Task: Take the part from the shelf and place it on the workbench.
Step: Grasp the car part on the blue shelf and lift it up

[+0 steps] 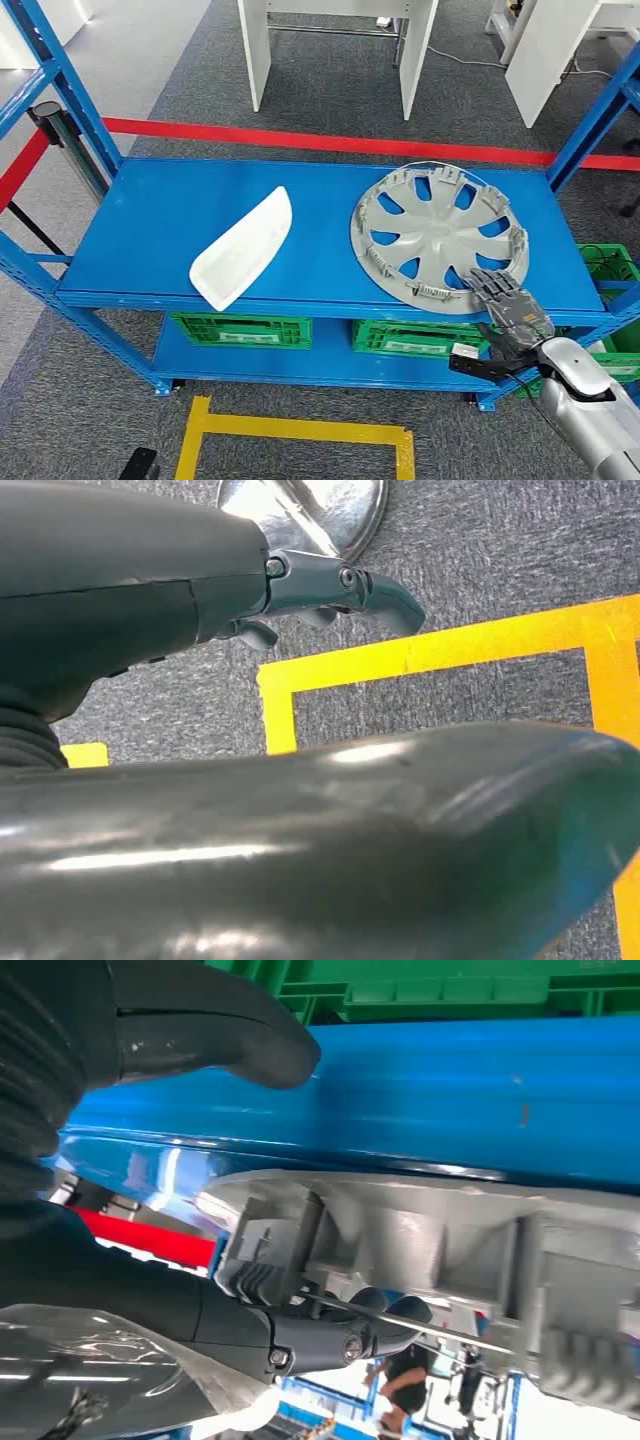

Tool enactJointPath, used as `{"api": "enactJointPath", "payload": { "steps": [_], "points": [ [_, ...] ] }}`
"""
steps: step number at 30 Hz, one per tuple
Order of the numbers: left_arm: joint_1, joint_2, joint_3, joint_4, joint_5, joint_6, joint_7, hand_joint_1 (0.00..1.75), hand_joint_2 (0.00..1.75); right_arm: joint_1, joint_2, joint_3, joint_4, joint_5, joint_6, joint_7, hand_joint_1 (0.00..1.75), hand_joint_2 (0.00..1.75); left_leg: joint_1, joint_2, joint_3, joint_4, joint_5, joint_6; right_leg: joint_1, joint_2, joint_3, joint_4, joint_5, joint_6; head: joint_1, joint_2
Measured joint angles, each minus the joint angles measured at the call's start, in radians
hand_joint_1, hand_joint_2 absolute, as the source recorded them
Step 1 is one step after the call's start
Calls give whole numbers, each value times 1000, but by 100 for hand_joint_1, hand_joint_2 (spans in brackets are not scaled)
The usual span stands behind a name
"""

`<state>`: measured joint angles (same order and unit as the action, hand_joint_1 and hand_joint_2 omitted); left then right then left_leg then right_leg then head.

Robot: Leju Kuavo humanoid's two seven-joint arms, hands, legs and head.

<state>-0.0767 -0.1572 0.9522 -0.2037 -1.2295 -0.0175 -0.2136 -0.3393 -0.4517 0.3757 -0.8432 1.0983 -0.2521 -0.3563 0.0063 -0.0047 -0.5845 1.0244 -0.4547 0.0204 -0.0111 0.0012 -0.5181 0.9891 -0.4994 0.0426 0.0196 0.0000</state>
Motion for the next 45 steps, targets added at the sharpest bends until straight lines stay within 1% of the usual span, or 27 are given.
{"api": "enactJointPath", "payload": {
  "steps": [7, 8, 11, 12, 17, 26, 37, 41, 45],
  "points": [
    [0, 0, 3, 0, -2, 0, 0, 0, 0, -7, 0, 14, 0, -2, 5, -2, 0, 175, 0, 0, 0, 0, 0, 0, 0, 0, 0, 0, 0, 0, 0, 0],
    [0, 0, 3, 0, -3, 0, 0, 0, 0, -9, 1, 15, 1, -9, 11, -5, 15, 175, 0, 0, 0, 0, 0, 0, 0, 0, 0, 0, 0, 0, 0, 0],
    [-1, 0, 3, 0, -6, 0, 0, 0, 0, -19, 1, 17, 4, -43, 41, -22, 146, 175, 0, 0, 0, 0, 0, 0, 0, 0, -1, 0, 0, 0, 0, 0],
    [-1, 0, 3, 0, -7, 0, -1, 0, 0, -23, 1, 17, 6, -54, 52, -28, 175, 175, 0, 0, 0, 0, 0, 0, 0, 0, -1, 0, 0, 0, 0, 0],
    [-2, 0, 5, 0, -12, 0, -3, 0, 0, -38, 1, 17, 14, -92, 80, -50, 175, 175, 0, 0, 0, 0, 0, 0, 0, 0, -2, 0, 0, 0, 0, 0],
    [-2, 0, 7, 0, -12, 1, -6, 0, 0, -52, 1, 16, 15, -113, 82, -54, 175, 175, 0, 0, 1, 0, 0, 0, 0, 0, -5, 0, -1, -1, 0, 0],
    [-2, 0, 14, 0, -13, 2, -8, 0, 0, -34, 15, 15, -6, -122, 44, -39, 175, 175, 0, -2, 0, 0, 0, 0, 0, -3, 1, 0, -1, 0, 0, 0],
    [-2, -1, 25, 0, -12, 5, -8, 0, 0, -2, 39, -5, -63, -90, -13, -11, 175, 175, 0, -2, -1, 0, 0, 0, 0, -3, 1, 0, -1, 0, 0, 0],
    [-3, -6, 36, 0, -10, 9, -8, 0, 0, 74, 103, -58, -208, -17, -72, 33, 175, 175, 0, -2, -2, 0, 0, 0, 1, -3, -1, 1, -2, -1, 0, 0]
  ]
}}
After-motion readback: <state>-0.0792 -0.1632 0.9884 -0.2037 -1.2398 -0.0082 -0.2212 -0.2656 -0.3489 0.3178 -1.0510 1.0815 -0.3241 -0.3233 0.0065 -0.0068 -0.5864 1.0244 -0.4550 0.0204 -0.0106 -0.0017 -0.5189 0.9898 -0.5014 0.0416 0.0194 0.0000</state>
